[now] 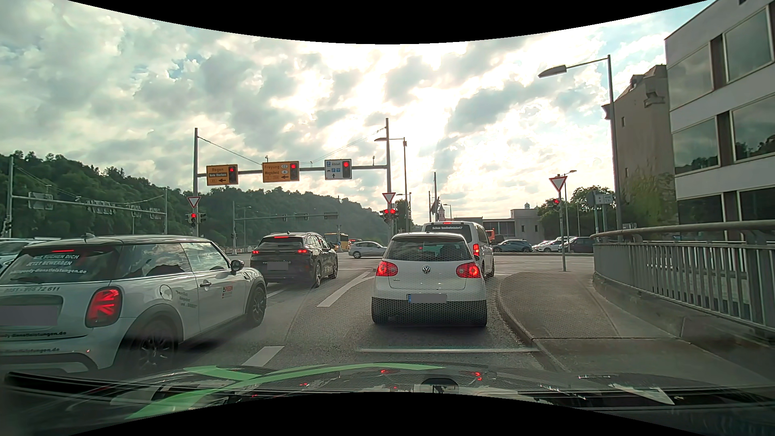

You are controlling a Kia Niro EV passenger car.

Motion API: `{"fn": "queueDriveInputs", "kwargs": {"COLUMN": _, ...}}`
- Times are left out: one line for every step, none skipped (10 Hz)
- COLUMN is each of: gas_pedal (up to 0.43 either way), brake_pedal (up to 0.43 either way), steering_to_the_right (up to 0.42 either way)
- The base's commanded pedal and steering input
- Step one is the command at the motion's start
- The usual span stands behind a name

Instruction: Follow the waypoints while adhering to traffic rules and regulations

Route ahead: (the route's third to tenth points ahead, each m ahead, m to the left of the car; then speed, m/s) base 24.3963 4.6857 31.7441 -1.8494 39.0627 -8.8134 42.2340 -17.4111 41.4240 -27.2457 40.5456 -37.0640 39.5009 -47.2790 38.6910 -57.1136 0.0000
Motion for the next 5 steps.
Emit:
{"fn": "queueDriveInputs", "kwargs": {"gas_pedal": 0.000, "brake_pedal": 0.470, "steering_to_the_right": 0.009}}
{"fn": "queueDriveInputs", "kwargs": {"gas_pedal": 0.000, "brake_pedal": 0.470, "steering_to_the_right": 0.009}}
{"fn": "queueDriveInputs", "kwargs": {"gas_pedal": 0.000, "brake_pedal": 0.470, "steering_to_the_right": 0.009}}
{"fn": "queueDriveInputs", "kwargs": {"gas_pedal": 0.000, "brake_pedal": 0.470, "steering_to_the_right": 0.009}}
{"fn": "queueDriveInputs", "kwargs": {"gas_pedal": 0.000, "brake_pedal": 0.470, "steering_to_the_right": 0.009}}
